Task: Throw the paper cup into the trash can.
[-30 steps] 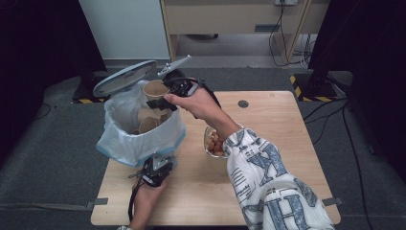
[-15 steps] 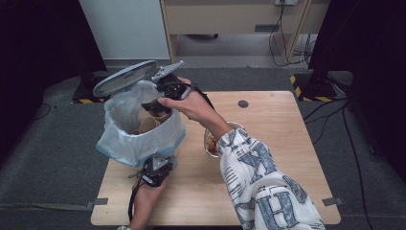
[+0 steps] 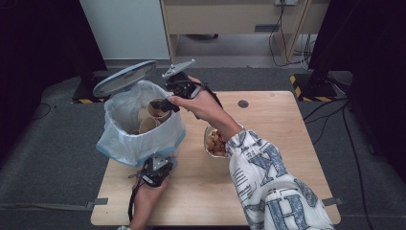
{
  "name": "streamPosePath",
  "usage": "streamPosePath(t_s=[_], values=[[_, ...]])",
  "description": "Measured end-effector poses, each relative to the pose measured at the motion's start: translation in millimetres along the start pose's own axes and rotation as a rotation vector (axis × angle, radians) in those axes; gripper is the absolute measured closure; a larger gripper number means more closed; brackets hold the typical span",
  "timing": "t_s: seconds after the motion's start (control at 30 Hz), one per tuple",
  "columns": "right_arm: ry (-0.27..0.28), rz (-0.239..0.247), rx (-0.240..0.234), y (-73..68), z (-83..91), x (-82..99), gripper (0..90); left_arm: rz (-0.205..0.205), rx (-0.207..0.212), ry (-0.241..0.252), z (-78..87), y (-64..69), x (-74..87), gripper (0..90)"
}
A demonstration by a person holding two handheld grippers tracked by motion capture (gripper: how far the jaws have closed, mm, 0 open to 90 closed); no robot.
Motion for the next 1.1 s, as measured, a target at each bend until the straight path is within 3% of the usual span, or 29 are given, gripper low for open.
streamPosePath(t_s=[1.1], values=[[0.01, -0.076, 0.06, 20.4, 51.0, 41.3, 8.4, -0.007, 0.001, 0.0, -0.1, -0.1, -0.2, 89.1]])
Point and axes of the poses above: each handheld gripper's, and its own axes: z roughly backward along the jaws, x roughly out of its underside, y roughly to its right, the point moved 10 cm from there along -z, roughly forward along the jaws, and after that the axes turned 14 degrees about z, right-handed, at the moved point
